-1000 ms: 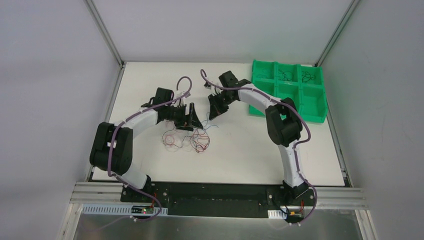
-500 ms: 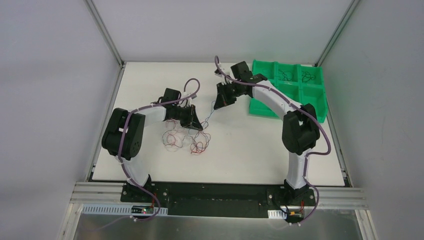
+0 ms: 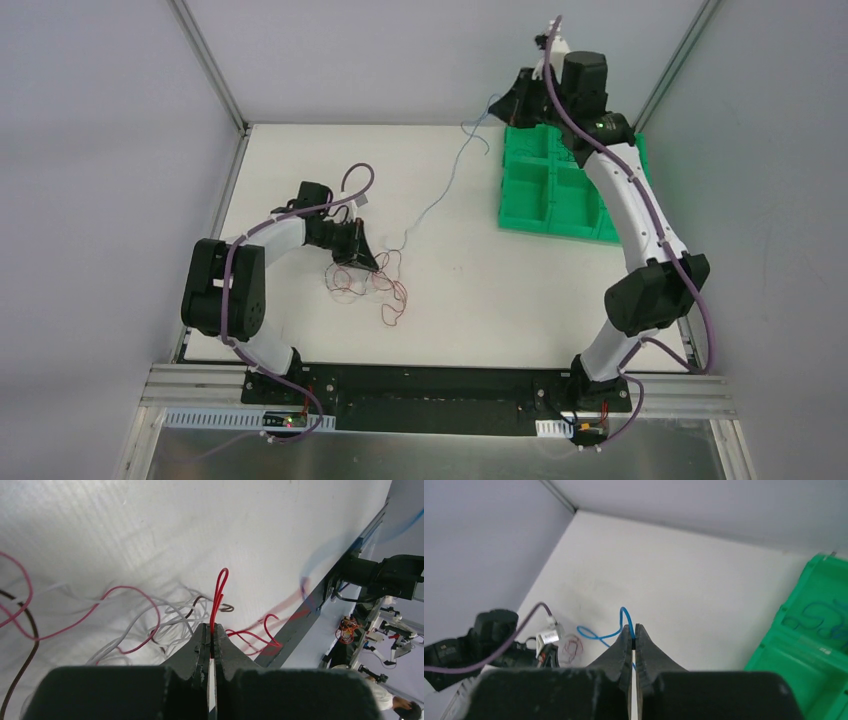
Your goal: Untangle the cables
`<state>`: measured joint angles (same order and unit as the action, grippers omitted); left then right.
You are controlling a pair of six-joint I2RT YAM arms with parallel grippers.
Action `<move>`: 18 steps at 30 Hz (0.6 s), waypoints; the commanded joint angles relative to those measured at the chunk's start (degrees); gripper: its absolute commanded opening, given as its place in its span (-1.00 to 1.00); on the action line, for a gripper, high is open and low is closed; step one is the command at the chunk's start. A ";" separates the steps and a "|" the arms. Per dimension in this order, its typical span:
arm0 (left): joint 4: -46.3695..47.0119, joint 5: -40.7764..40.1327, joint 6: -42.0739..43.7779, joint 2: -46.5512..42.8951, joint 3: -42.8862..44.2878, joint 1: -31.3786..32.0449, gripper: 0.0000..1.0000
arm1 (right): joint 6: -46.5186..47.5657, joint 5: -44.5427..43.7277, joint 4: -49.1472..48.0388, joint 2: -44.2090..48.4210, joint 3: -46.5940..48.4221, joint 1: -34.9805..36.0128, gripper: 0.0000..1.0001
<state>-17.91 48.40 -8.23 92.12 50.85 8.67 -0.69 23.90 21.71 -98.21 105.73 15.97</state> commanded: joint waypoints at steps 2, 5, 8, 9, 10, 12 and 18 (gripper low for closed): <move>-8.46 -2.50 5.75 -0.26 0.50 -2.53 -1.00 | -4.11 -5.85 -6.13 3.89 9.36 -3.09 -1.00; -9.66 -4.46 5.90 0.31 0.59 -3.63 -1.00 | -3.67 -7.94 -7.32 3.44 14.00 -4.83 -1.00; -10.20 -6.02 6.57 0.39 0.14 -4.21 -1.00 | -3.65 -8.03 -7.76 1.62 19.05 -6.80 -1.00; -10.28 -5.85 6.72 0.53 0.19 -4.26 -1.00 | -3.13 -8.12 -7.80 1.16 20.02 -7.28 -1.00; -10.30 -5.67 6.69 0.60 0.31 -4.27 -1.00 | -2.36 -8.24 -7.96 0.83 20.39 -7.69 -1.00; -10.30 -4.56 6.58 0.63 0.83 -4.27 -1.00 | -1.17 -8.72 -8.37 0.26 20.25 -8.40 -1.00; -10.35 -4.48 5.71 -0.09 1.66 -4.23 -1.00 | 2.73 -10.60 -8.79 -0.91 17.50 -9.50 -1.00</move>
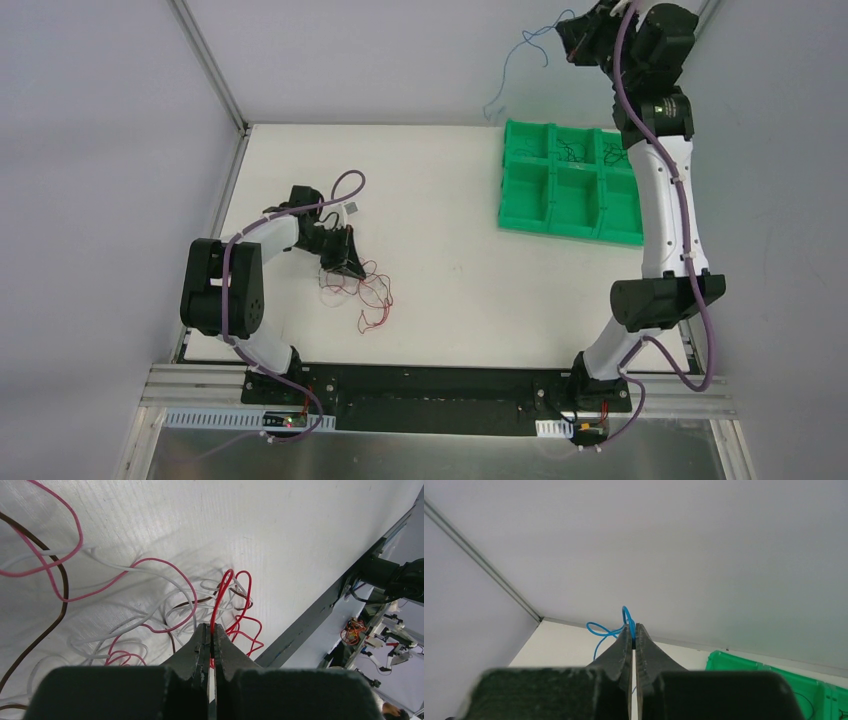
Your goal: Untangle the cables
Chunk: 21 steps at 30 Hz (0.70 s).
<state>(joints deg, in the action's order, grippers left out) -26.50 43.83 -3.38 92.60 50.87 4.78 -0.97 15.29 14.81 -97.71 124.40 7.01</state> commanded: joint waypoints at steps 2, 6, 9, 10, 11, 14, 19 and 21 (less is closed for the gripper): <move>-1.71 -0.06 0.78 -1.16 1.33 -0.34 -1.00 | 3.08 -2.07 -2.74 -0.89 -3.37 -0.59 -1.00; -1.62 -0.08 0.73 -2.38 0.01 -0.37 -1.00 | 3.38 -1.98 -4.19 -0.41 -6.63 -0.57 -1.00; -1.62 -0.28 0.91 -2.69 -0.55 -0.29 -1.00 | 3.75 -2.74 -5.03 -0.73 -7.46 -0.58 -1.00; -1.62 -0.34 0.93 -2.62 -0.53 -0.35 -1.00 | 4.07 -3.10 -5.24 -0.99 -7.55 -0.59 -1.00; -1.67 -0.41 0.92 -2.49 -0.45 -0.38 -1.00 | 4.38 -3.44 -5.54 -1.18 -7.71 -0.63 -1.00; -1.62 -0.50 0.83 -1.96 0.01 -0.33 -1.00 | 4.92 -4.11 -7.65 -1.95 -8.28 -1.03 -1.00; -1.62 -0.57 1.07 -1.21 1.21 -0.36 -1.00 | 7.56 -6.21 -10.60 -3.80 -9.00 -1.64 -1.00; -1.63 -0.63 1.11 -1.06 1.31 -0.33 -1.00 | 8.44 -7.46 -11.95 -4.30 -9.50 -1.85 -1.00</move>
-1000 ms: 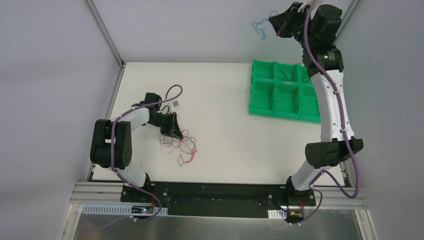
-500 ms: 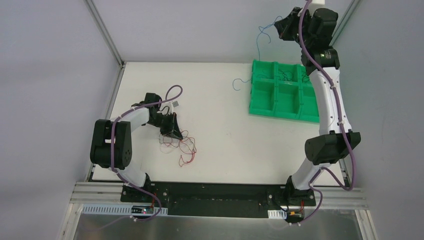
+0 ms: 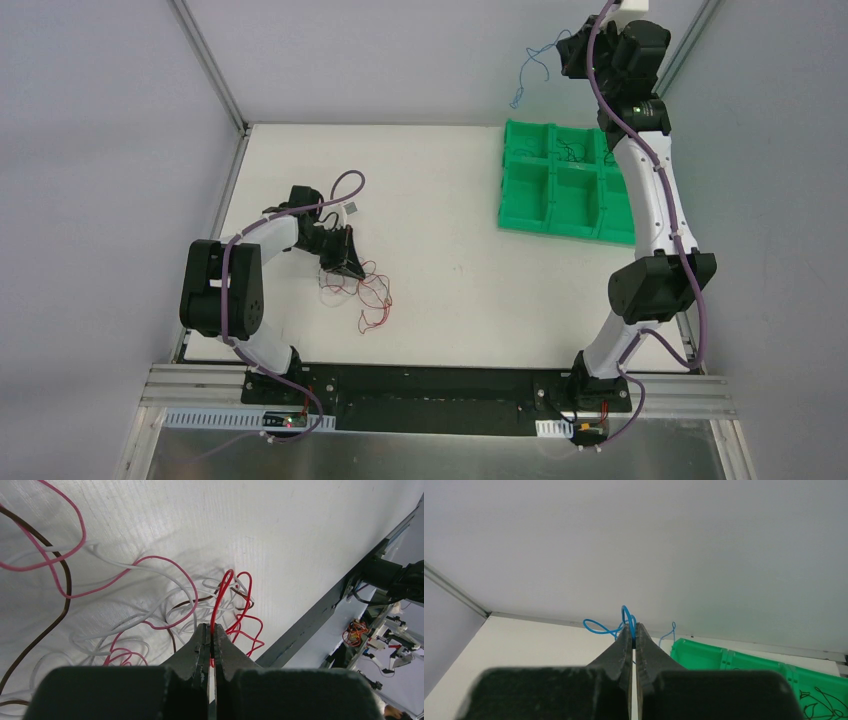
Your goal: Untangle the cables
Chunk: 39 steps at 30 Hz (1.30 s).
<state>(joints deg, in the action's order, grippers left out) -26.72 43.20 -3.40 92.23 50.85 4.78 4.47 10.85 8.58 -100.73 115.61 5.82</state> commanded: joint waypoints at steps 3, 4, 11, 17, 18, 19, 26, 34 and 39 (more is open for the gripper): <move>-1.40 0.09 0.86 -0.64 1.31 -0.26 -1.00 | 4.22 -4.22 -7.05 -2.19 -1.12 -0.97 -1.00; -1.40 0.08 0.77 -0.62 1.27 -0.29 -1.00 | 4.61 -4.41 -7.86 -2.40 -1.54 -1.05 -1.00; -1.42 0.10 0.85 -0.31 1.21 -0.33 -1.00 | 4.20 -4.52 -9.81 -3.03 -1.38 -1.12 -1.00; -1.40 0.30 0.85 0.82 2.12 -0.31 -1.00 | 3.62 -4.68 -9.98 -3.42 1.14 -1.12 -1.00; -1.40 0.39 0.85 1.03 2.39 -0.34 -1.00 | 3.63 -4.63 -10.14 -3.54 1.51 -1.23 -1.00; -1.40 0.46 0.85 1.29 2.56 -0.28 -1.00 | 3.56 -4.60 -10.16 -3.71 2.06 -1.44 -1.00; -1.49 0.58 0.94 2.47 3.53 -0.36 -1.00 | 1.02 -3.84 -9.07 -6.37 7.26 -2.95 -1.00; -1.68 0.49 0.94 2.95 4.19 -0.30 -1.00 | -1.87 -3.58 -6.14 -12.37 23.19 -3.01 -1.00; -1.67 0.51 0.85 3.21 4.25 -0.27 -1.00 | -2.53 -3.29 -6.56 -13.71 27.23 -3.01 -1.00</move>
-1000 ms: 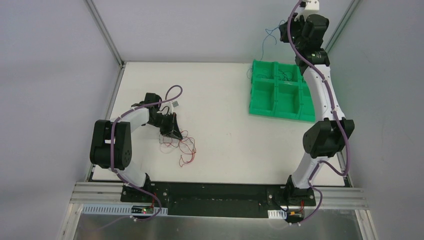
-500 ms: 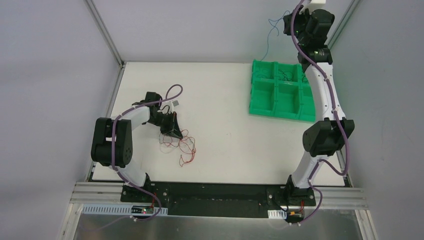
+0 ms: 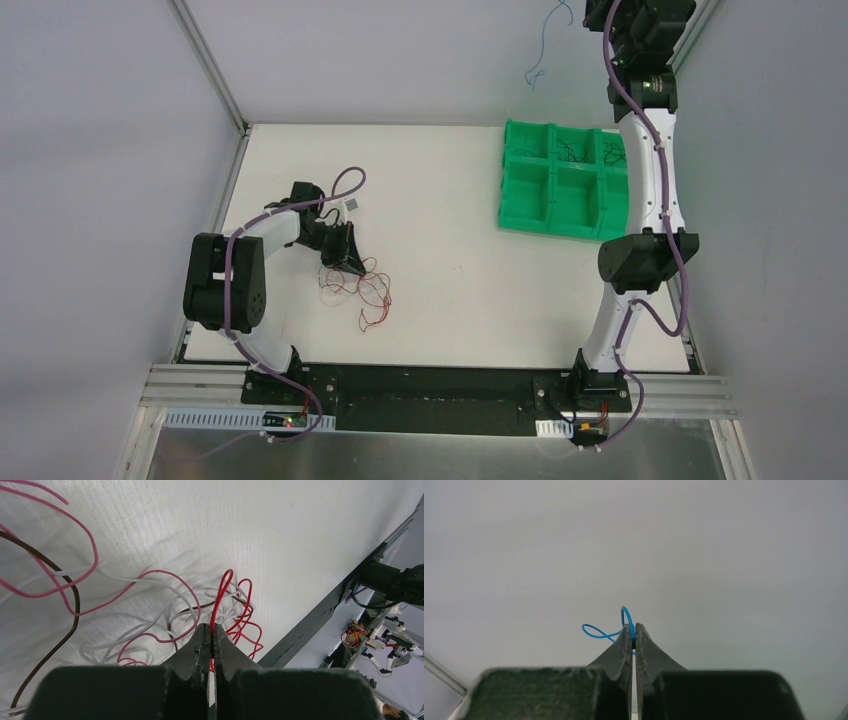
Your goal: Untangle the cables
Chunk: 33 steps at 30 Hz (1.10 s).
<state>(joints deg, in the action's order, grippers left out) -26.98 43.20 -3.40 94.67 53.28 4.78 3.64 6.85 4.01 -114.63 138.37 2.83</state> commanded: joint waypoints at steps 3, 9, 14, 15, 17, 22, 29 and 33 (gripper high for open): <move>-1.40 0.62 0.77 0.99 1.86 -0.33 -1.00 | -0.69 0.48 -2.45 0.60 3.12 -0.02 -1.00; -1.42 0.73 0.81 1.05 2.19 -0.28 -1.00 | 0.83 0.11 -3.75 1.92 -3.00 -0.74 -1.00; -1.49 0.79 0.84 0.56 1.72 -0.31 -1.00 | 1.03 0.35 -5.17 2.44 -5.84 -0.81 -1.00; -1.57 0.76 0.94 0.41 1.68 -0.36 -1.00 | 1.13 0.40 -5.67 2.52 -6.58 -0.81 -1.00; -1.58 0.78 0.98 0.42 1.63 -0.30 -1.00 | 1.53 0.44 -6.13 2.77 -7.99 -0.86 -1.00; -1.76 0.69 1.07 0.81 1.83 -0.37 -1.00 | 2.38 0.44 -6.75 3.07 -10.09 -0.81 -1.00; -1.75 0.77 0.59 1.67 2.80 -0.35 -1.00 | 5.85 0.56 -9.46 3.39 -16.33 -1.45 -1.00; -1.89 0.59 0.68 1.57 2.97 -0.33 -1.00 | 6.16 0.14 -9.90 2.71 -18.20 -1.88 -1.00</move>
<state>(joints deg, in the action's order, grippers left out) -27.51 43.20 -3.40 96.20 54.54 4.78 7.88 6.87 -1.52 -114.43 121.30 1.76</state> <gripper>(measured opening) 0.011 0.010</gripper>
